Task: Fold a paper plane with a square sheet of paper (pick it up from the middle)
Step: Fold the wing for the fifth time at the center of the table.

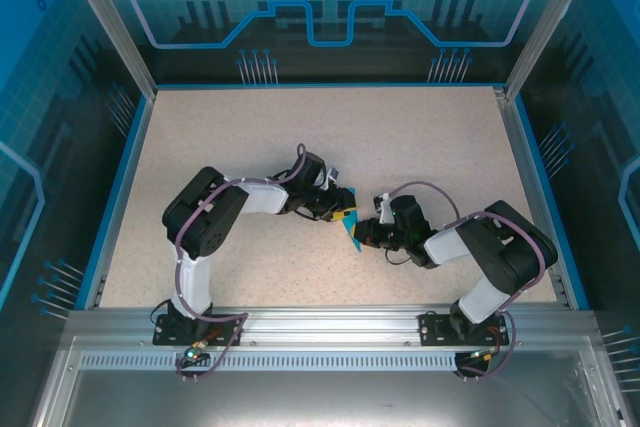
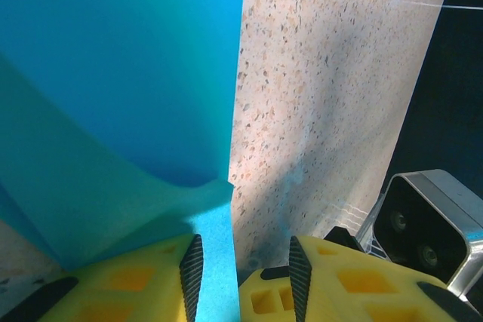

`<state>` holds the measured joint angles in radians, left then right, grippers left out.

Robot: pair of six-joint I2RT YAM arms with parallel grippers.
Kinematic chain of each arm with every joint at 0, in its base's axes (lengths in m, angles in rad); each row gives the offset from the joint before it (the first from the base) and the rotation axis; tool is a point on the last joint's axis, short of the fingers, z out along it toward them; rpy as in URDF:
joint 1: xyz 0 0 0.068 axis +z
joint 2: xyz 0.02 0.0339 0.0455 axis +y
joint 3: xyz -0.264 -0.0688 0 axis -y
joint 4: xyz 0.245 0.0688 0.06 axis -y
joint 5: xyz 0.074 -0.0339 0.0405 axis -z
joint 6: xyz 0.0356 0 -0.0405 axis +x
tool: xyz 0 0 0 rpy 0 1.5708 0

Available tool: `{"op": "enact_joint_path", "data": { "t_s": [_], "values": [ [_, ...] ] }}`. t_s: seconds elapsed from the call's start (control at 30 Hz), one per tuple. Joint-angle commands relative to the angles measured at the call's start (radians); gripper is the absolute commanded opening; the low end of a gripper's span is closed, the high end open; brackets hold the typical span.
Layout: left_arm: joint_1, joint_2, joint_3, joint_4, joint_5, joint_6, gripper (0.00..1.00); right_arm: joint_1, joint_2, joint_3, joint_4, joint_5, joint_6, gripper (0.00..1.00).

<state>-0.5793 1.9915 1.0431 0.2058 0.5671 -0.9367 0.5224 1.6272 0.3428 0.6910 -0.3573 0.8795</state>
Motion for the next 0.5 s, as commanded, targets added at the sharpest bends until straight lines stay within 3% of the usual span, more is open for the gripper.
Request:
{"op": "enact_joint_path", "data": {
  "t_s": [0.0,0.27,0.47],
  "values": [
    [-0.007,-0.002,-0.004,0.02,0.017,0.018,0.43,-0.016,0.017,-0.003,-0.117,0.051,0.01,0.02],
    [-0.007,-0.181,-0.063,0.047,-0.03,0.06,0.57,-0.047,0.019,-0.012,-0.044,-0.019,0.092,0.0],
    [-0.006,-0.21,-0.115,0.084,-0.056,0.052,0.57,-0.073,0.034,-0.007,-0.031,-0.066,0.148,0.0]
  ]
}}
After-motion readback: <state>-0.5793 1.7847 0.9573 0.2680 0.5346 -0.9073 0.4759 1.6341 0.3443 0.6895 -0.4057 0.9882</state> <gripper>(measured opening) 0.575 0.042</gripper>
